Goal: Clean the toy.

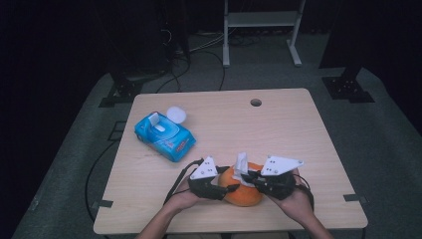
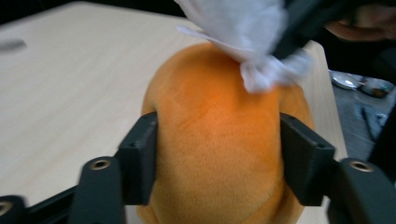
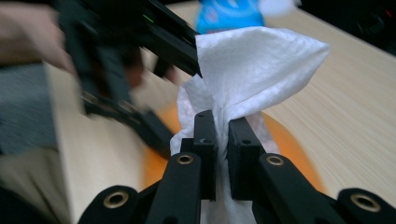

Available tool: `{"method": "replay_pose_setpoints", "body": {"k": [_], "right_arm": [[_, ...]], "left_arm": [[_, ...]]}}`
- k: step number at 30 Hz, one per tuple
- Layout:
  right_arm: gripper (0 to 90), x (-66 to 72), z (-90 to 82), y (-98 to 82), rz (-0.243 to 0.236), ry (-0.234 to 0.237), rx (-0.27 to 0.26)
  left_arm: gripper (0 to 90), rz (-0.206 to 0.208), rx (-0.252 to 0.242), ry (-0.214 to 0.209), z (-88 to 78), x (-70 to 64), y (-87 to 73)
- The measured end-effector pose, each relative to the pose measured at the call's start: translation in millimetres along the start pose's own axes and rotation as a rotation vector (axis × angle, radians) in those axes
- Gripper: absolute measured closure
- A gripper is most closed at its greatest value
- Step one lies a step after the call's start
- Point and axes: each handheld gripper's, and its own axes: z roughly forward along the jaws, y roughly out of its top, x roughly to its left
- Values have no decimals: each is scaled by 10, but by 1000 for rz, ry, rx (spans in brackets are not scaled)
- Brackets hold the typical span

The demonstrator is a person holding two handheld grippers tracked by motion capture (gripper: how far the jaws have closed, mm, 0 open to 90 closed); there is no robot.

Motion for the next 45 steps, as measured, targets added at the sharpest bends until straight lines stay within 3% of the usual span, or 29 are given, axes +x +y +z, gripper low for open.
{"method": "replay_pose_setpoints", "body": {"k": [2, 3, 4, 6, 12, 14, 16, 18, 20, 24, 30, 33, 35, 36, 42, 44, 45], "right_arm": [[828, 88, 24, 52, -28, 24, -13], [828, 117, 42, 60, -46, 13, -5], [828, 133, 61, 55, -57, -6, 7], [830, 76, 63, 19, -41, 4, 11], [831, -97, 16, -103, -5, -55, 34], [830, -84, -2, -98, 3, -68, 23], [830, -23, 16, -74, -24, -56, 14], [831, -9, 52, -75, -36, -56, 31], [832, -76, 67, -109, -13, -48, 40], [832, -190, 66, -185, 30, -56, 48], [831, -226, 35, -192, 51, -81, 41], [831, -145, -7, -118, 41, -32, -17], [830, -69, 27, -72, 0, -27, -10], [831, -66, 44, -76, -13, -34, 5], [833, -221, 31, -213, 56, -31, 41], [833, -264, 1, -228, 65, -36, 50], [833, -273, -4, -231, 71, -39, 54]], "left_arm": [[389, 45, 1, 36, 13, -46, 39], [390, 72, 6, 60, 21, -68, 47], [390, 70, 6, 62, 25, -74, 40], [388, 59, 6, 57, 29, -64, 15], [377, 1, 10, 55, 30, 6, -29], [372, -4, 14, 56, 38, 8, -24], [361, -4, 16, 55, 41, 4, -26], [309, -16, 20, 44, 40, 26, -39], [202, -48, 19, 26, 34, 70, -51], [157, -60, 30, 8, 35, 105, -73], [336, -23, 27, 38, 21, 65, -47], [352, -9, 13, 39, 43, 14, -5], [350, 13, 25, 41, 61, -11, 7], [340, 3, 24, 39, 61, -7, -3], [136, -74, 33, 39, 63, 122, -67], [169, -91, 44, 12, 86, 141, -107], [234, -86, 30, 3, 87, 133, -120]]}}
